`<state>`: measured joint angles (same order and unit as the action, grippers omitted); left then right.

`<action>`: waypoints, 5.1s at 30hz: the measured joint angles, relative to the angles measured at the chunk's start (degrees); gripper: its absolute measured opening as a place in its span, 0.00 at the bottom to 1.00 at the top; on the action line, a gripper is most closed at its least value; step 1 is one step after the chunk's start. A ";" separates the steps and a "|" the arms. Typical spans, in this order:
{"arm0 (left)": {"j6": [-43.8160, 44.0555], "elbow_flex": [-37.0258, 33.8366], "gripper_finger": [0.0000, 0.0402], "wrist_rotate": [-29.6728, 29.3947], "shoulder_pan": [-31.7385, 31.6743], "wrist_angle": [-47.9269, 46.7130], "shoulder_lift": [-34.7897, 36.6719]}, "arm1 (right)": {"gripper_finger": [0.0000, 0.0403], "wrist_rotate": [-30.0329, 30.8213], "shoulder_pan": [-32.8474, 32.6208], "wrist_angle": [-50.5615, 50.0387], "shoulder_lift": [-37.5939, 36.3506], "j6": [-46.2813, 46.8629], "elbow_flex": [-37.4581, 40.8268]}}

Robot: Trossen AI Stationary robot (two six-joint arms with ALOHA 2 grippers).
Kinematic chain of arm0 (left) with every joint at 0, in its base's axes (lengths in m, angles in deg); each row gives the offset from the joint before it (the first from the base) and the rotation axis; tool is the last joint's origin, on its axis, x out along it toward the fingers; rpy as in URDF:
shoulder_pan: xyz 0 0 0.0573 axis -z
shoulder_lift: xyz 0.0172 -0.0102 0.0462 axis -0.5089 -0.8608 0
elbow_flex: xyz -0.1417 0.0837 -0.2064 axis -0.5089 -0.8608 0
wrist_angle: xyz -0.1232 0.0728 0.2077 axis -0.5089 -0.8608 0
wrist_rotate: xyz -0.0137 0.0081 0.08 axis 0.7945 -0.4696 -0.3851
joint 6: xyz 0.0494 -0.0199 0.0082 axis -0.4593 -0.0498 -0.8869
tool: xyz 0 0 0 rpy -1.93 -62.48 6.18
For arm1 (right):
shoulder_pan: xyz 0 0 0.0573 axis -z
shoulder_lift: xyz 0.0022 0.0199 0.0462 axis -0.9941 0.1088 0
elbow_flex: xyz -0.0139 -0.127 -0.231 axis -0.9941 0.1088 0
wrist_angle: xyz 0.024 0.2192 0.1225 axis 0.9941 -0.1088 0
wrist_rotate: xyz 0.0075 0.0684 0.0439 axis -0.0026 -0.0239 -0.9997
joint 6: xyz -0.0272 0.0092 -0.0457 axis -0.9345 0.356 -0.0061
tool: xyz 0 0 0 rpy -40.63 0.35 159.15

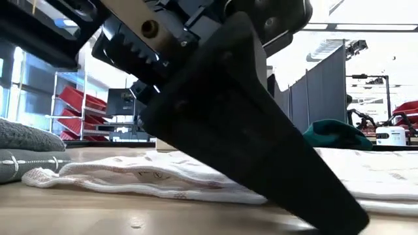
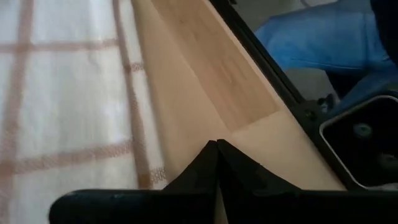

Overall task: Fold towel
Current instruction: Fold the white checkered towel

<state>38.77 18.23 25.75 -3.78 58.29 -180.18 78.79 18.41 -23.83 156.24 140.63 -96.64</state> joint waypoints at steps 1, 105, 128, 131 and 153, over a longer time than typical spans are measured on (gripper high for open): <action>-1.40 0.00 0.00 -2.37 -0.02 2.12 0.17 | 0.00 0.04 0.00 0.00 0.00 -0.02 0.00; -19.69 -36.47 0.00 8.22 -30.13 -26.56 39.55 | 0.46 -3.38 65.34 -28.15 -17.50 -79.22 13.13; -17.25 -36.44 0.00 8.26 -28.63 -25.15 39.55 | 0.40 -6.60 69.52 -23.49 -2.71 -82.30 13.46; -17.07 -36.43 0.00 8.13 -28.57 -25.02 39.55 | 0.26 -6.41 68.39 -23.49 -2.82 -81.81 13.40; -26.66 -36.35 0.07 -2.92 -28.81 -9.83 41.49 | 0.00 0.26 44.09 -26.91 -12.44 -61.54 3.96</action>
<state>12.11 -18.12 22.82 -32.60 48.47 -138.69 79.05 62.51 -50.75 143.80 79.09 -92.68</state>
